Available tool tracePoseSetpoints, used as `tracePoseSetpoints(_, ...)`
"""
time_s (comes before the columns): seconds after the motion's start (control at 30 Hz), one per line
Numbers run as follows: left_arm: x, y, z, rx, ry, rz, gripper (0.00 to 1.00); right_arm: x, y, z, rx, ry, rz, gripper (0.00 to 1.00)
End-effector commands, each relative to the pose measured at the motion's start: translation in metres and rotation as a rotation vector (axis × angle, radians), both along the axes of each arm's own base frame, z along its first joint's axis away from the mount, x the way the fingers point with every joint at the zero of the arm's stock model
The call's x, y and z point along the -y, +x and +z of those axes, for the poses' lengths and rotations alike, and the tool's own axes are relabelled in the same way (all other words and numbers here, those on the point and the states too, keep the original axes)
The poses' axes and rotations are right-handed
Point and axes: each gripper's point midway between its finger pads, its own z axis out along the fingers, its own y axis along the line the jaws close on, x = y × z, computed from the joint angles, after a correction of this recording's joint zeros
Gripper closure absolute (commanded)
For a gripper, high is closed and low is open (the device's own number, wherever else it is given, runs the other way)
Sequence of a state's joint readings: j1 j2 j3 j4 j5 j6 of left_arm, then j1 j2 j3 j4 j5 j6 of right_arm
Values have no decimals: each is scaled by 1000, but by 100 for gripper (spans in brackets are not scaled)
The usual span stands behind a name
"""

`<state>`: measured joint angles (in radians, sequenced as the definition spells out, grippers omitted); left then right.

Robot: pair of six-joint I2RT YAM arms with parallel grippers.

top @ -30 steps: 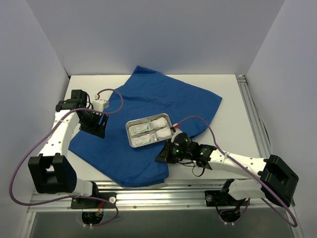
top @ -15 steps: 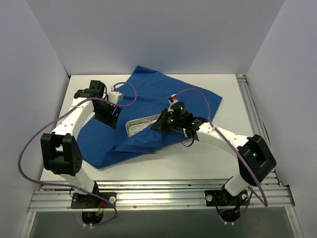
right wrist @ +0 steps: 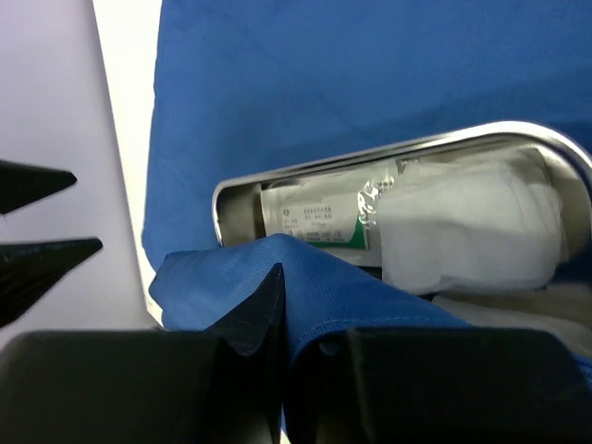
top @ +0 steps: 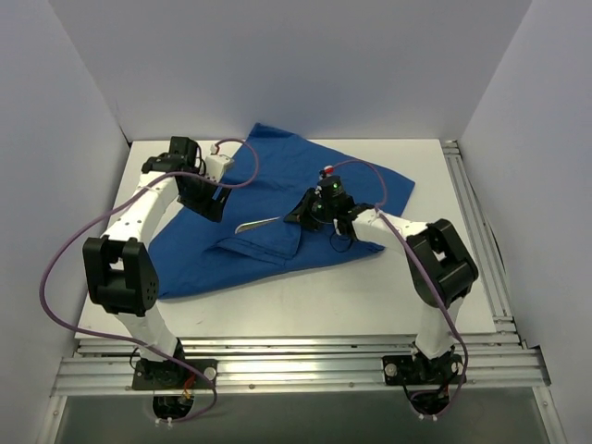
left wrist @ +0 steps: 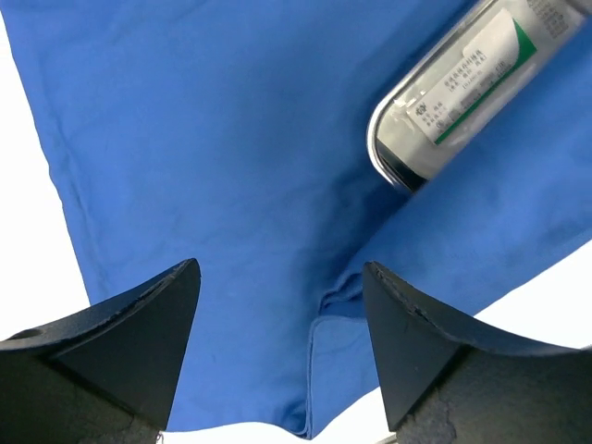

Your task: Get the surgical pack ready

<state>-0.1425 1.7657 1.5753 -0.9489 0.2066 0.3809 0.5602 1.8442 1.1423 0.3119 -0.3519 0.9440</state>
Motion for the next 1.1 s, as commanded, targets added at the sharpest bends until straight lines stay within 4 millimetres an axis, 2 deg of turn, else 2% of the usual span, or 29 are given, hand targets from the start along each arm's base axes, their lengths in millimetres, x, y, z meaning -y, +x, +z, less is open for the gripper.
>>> tracePoseSetpoints(0.0, 12, 13, 15, 75, -32, -98, 19, 0, 44, 33, 102, 118, -89, 93)
tracePoseSetpoints(0.03, 11, 13, 15, 76, -30, -102, 19, -1, 48, 34, 103, 129, -94, 88)
tracePoseSetpoints(0.13, 11, 14, 10, 64, -25, -108, 19, -2, 57, 20, 79, 148, -119, 85)
tracePoseSetpoints(0.2, 11, 14, 4, 50, -24, -116, 19, 1, 67, 21, 85, 172, -151, 82)
tracePoseSetpoints(0.23, 11, 14, 1, 41, -25, -121, 19, 2, 70, 18, 79, 177, -163, 71)
tracePoseSetpoints(0.27, 12, 14, -5, 23, -27, -125, 19, 2, 73, 21, 88, 197, -174, 66)
tracePoseSetpoints(0.33, 15, 11, -12, -2, -42, -158, 18, 6, 79, 19, 94, 197, -203, 60)
tracePoseSetpoints(0.47, 21, -1, -27, -83, -86, -223, 18, 8, 86, 20, 108, 192, -204, 56)
tracePoseSetpoints(0.5, 20, -3, -27, -85, -93, -240, 14, 9, 89, 25, 129, 179, -202, 55)
tracePoseSetpoints(0.53, 20, -6, -25, -95, -125, -246, 9, 12, 92, 31, 148, 165, -205, 52)
tracePoseSetpoints(0.63, 19, -13, -7, -70, -202, -282, 7, 17, 100, 37, 174, 100, -208, 47)
tracePoseSetpoints(0.7, 19, -14, -2, -52, -215, -306, 5, 18, 108, 40, 175, 108, -198, 46)
tracePoseSetpoints(0.73, 19, -14, -1, -41, -215, -312, 5, 15, 107, 25, 134, 108, -176, 46)
tracePoseSetpoints(0.83, 20, -23, -7, -73, -211, -346, 4, 15, 113, 12, 105, 108, -162, 46)
tracePoseSetpoints(0.9, 18, -25, -9, -82, -216, -361, 4, 21, 114, 6, 100, 69, -155, 46)
tracePoseSetpoints(0.93, 17, -29, -10, -96, -221, -367, 4, 24, 114, 12, 115, 57, -153, 47)
tracePoseSetpoints(1.0, 13, -34, -11, -106, -214, -401, 6, 37, 113, 11, 135, -23, -142, 47)
tracePoseSetpoints(1.03, 12, -45, -13, -143, -213, -419, 8, 43, 113, 22, 163, -46, -140, 47)
tracePoseSetpoints(1.07, 11, -51, -13, -155, -209, -436, 9, 52, 109, 19, 171, -111, -118, 47)
